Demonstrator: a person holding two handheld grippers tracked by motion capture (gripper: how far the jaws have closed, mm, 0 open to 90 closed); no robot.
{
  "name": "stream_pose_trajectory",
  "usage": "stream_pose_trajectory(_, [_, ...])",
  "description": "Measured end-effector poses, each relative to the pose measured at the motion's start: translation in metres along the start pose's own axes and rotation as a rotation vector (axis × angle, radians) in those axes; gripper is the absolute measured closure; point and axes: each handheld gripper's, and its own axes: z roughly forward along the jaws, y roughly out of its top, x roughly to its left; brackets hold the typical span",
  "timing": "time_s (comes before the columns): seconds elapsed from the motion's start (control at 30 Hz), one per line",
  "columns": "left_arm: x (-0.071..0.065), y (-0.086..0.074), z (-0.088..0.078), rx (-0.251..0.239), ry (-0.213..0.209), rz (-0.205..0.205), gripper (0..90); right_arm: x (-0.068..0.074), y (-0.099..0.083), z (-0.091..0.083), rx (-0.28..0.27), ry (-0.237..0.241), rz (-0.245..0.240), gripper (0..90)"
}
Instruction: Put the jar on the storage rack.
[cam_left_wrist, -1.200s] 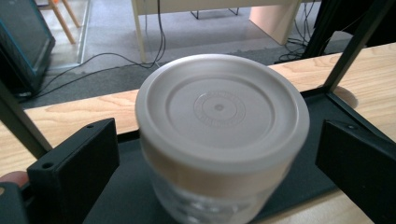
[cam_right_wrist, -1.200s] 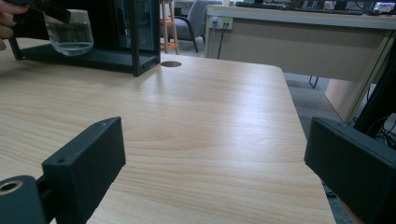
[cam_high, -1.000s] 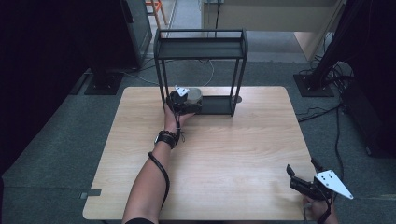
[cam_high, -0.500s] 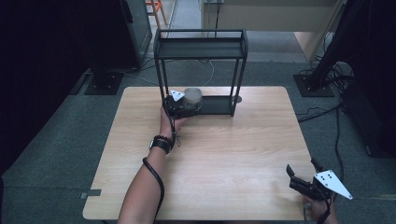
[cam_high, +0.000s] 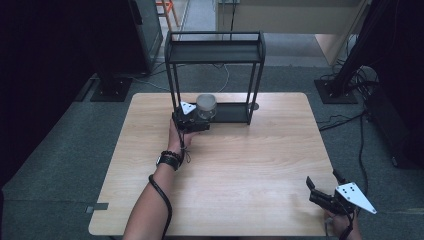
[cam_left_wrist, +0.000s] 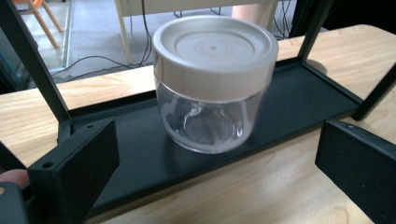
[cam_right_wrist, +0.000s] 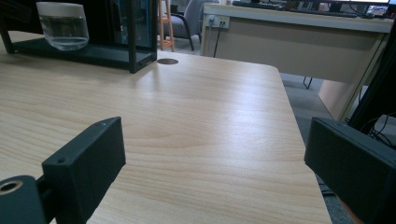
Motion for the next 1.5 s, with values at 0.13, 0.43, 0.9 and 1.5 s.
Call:
stream_pose_trajectory(0.13, [0.003, -0.004, -0.004, 0.003, -0.012, 0.006, 0.1, 0.0, 0.0, 0.0, -0.001, -0.001, -0.001, 4.8])
stream_pose_trajectory(0.43, [0.003, -0.016, -0.012, 0.021, 0.001, 0.011, 0.1, 0.001, 0.0, 0.0, -0.001, -0.003, -0.003, 4.7])
stream_pose_trajectory(0.9, [0.008, -0.033, -0.029, 0.015, -0.039, -0.01, 0.1, 0.002, 0.0, 0.0, -0.002, -0.007, -0.008, 4.7])
stream_pose_trajectory(1.5, [0.01, -0.051, -0.052, 0.017, -0.043, -0.013, 0.1, 0.003, 0.0, 0.0, -0.001, -0.012, -0.009, 4.7])
